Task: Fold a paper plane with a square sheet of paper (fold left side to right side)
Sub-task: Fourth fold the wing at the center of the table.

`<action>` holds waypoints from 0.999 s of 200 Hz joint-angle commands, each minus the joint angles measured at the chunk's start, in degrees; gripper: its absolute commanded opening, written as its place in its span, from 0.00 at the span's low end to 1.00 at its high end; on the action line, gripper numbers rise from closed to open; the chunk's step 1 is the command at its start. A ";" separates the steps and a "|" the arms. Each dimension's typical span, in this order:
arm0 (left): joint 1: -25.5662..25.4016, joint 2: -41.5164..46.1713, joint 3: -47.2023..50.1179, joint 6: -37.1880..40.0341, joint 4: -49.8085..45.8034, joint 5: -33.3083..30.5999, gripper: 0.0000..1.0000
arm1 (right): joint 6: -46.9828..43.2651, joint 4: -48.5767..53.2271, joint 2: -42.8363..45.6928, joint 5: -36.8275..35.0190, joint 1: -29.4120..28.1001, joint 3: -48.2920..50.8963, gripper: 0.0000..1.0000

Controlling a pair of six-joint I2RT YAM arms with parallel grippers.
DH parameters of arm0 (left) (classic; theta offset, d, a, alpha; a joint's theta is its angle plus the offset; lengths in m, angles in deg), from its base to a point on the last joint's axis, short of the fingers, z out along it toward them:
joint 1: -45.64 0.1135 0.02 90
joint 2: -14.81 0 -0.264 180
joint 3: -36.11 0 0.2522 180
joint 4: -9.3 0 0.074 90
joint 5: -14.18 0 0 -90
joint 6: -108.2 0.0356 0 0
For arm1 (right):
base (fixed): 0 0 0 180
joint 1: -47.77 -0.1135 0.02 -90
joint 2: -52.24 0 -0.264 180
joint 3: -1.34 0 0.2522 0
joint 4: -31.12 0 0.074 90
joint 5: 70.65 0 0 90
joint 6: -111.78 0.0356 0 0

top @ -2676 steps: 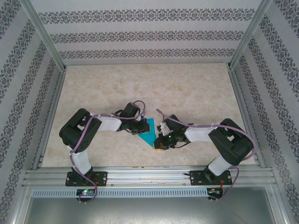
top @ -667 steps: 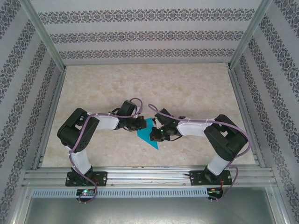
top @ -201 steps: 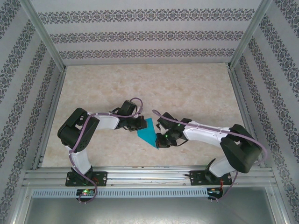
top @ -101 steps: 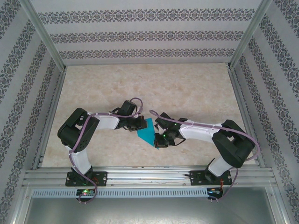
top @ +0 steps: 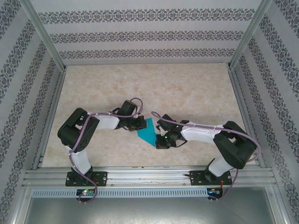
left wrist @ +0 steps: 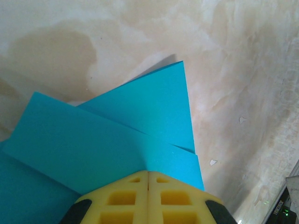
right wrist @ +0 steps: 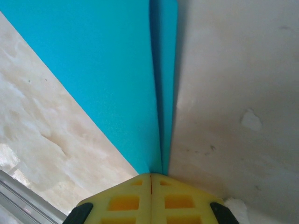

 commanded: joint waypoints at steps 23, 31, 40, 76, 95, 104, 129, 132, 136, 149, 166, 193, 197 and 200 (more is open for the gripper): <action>0.53 -2.46 0.26 1.58 -5.98 -6.12 0.00 | -0.71 9.05 2.85 1.36 0.01 4.63 0.00; 0.49 -2.31 0.33 1.41 -5.69 -5.73 0.00 | -1.11 10.08 3.96 1.16 0.23 4.35 0.00; 0.44 -2.12 0.44 0.98 -4.72 -5.07 0.00 | -1.59 10.97 5.45 1.14 0.68 3.94 0.00; 0.40 -0.13 -0.40 -1.68 0.88 -0.91 0.05 | -5.85 9.77 13.23 4.21 5.89 2.74 0.06; 0.35 1.57 -2.02 -2.72 3.55 1.61 0.11 | -9.07 6.67 16.73 5.91 9.37 2.91 0.20; 0.46 2.67 -3.02 -2.53 3.73 2.04 0.15 | -10.41 5.17 17.84 6.26 11.00 3.07 0.27; 1.36 7.38 -3.98 -0.68 2.60 0.83 0.26 | -12.81 -3.17 18.95 8.09 14.53 4.60 0.44; 1.54 8.11 -3.82 -0.48 2.50 0.54 0.26 | -12.91 -4.36 18.84 8.65 14.86 4.93 0.46; 1.81 9.15 -3.52 -0.01 2.35 0.04 0.27 | -13.06 -6.50 18.62 9.35 15.28 5.25 0.48; 3.10 13.04 -1.83 0.88 1.97 -1.68 0.29 | -13.47 -12.07 17.05 11.26 16.16 6.19 0.53; 4.90 18.85 1.79 1.68 1.65 -4.02 0.29 | -14.63 -16.29 13.28 13.11 16.58 5.64 0.55; 6.29 28.76 8.23 2.95 0.49 -8.71 0.32 | -16.46 -21.21 6.78 15.62 16.55 3.94 0.56; 6.37 30.35 9.12 3.13 0.33 -9.45 0.33 | -16.67 -21.97 5.71 15.91 16.57 3.70 0.56; 6.37 31.36 9.76 3.17 0.23 -9.80 0.33 | -16.73 -22.34 5.07 16.17 16.65 3.52 0.56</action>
